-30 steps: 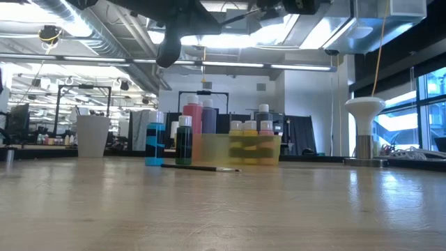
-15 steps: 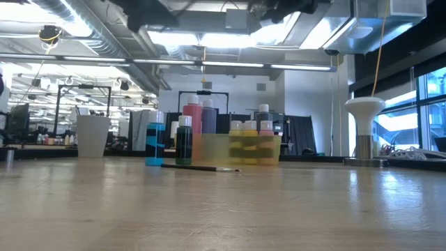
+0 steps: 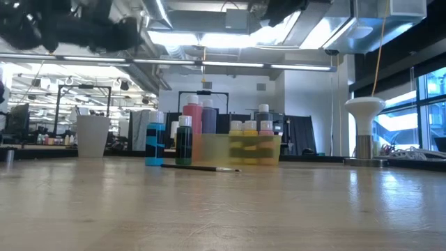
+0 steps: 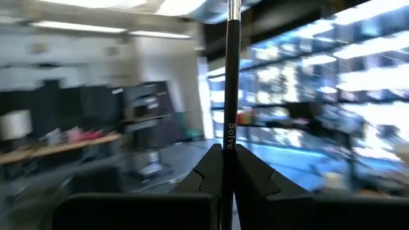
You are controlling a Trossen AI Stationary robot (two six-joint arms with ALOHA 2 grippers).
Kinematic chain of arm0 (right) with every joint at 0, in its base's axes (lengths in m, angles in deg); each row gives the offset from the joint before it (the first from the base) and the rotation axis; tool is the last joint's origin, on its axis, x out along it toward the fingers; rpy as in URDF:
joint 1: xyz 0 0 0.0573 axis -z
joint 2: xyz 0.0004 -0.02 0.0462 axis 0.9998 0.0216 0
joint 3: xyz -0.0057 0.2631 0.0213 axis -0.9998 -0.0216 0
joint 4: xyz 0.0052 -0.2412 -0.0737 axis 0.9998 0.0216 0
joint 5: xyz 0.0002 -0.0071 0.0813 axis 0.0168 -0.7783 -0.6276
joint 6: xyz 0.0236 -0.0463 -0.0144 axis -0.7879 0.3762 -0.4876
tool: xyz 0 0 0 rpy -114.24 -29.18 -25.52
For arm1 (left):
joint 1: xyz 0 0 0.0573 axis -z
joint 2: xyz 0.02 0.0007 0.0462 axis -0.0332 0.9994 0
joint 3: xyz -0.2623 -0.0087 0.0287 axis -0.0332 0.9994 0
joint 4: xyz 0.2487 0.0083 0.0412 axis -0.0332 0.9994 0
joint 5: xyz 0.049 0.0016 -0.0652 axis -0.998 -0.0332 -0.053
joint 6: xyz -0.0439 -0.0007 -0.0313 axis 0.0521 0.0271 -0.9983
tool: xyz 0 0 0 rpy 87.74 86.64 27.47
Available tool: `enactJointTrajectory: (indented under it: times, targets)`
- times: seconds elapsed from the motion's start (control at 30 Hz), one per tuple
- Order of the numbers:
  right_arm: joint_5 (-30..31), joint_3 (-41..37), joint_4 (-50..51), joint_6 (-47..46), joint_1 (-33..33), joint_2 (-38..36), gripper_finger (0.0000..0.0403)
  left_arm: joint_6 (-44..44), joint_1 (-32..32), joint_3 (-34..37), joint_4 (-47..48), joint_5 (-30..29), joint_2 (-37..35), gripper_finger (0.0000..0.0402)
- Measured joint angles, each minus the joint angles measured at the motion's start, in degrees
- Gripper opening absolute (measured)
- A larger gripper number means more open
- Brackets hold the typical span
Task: Pick & Place Paint Supplies
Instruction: Put the silver paintbrush into the white cup
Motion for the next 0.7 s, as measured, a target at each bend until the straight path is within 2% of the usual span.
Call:
enactJointTrajectory:
  times: [0.2, 0.47, 0.7]
  targets:
    - [0.0, 0.0, 0.9, 3.5, 0.0, 0.0, 0.0193, -7.5, -6.4, 7.7, -10.8, -11.7, 0.4, 0.0012]
    - [0.0, 0.0, 2.5, 5.7, 0.4, -1.0, 0.0193, -9.6, -8.3, 10.6, -10.5, -21.0, 2.0, 0.0012]
    - [0.0, 0.0, 3.3, 7.0, 1.3, -1.8, 0.0193, -13.6, -8.8, 10.6, -8.9, -27.1, 7.7, 0.0012]
